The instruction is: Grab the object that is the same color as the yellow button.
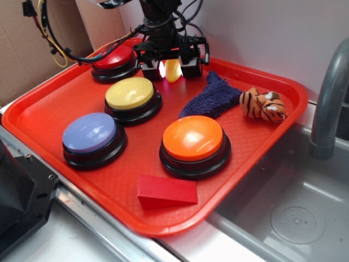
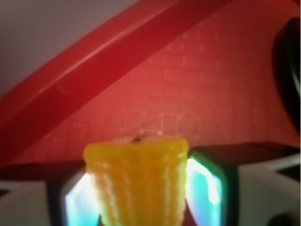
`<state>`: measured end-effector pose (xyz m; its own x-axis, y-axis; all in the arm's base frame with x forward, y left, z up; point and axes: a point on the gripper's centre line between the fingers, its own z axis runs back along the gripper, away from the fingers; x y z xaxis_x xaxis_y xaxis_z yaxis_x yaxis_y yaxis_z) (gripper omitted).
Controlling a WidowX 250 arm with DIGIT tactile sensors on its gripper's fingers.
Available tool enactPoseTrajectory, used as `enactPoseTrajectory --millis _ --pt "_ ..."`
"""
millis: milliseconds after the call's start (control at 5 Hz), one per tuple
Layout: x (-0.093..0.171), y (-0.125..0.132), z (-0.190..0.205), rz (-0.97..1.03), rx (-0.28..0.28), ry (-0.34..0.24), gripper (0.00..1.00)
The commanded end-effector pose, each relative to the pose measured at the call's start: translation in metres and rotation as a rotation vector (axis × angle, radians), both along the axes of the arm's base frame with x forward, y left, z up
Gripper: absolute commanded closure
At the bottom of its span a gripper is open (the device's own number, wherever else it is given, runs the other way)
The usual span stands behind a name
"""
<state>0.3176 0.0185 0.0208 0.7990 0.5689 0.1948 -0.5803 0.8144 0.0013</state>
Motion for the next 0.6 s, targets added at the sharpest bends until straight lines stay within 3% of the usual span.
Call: enactPoseTrajectory --millis 0,200,400 --pt "-0.025 0.011 0.107 -0.211 0.021 0.074 1.00" --pt "-0.042 0.006 0.154 -0.309 0.070 0.079 1.00" --pt "-0.061 -0.006 0.186 -0.490 0.085 0.099 1.00"
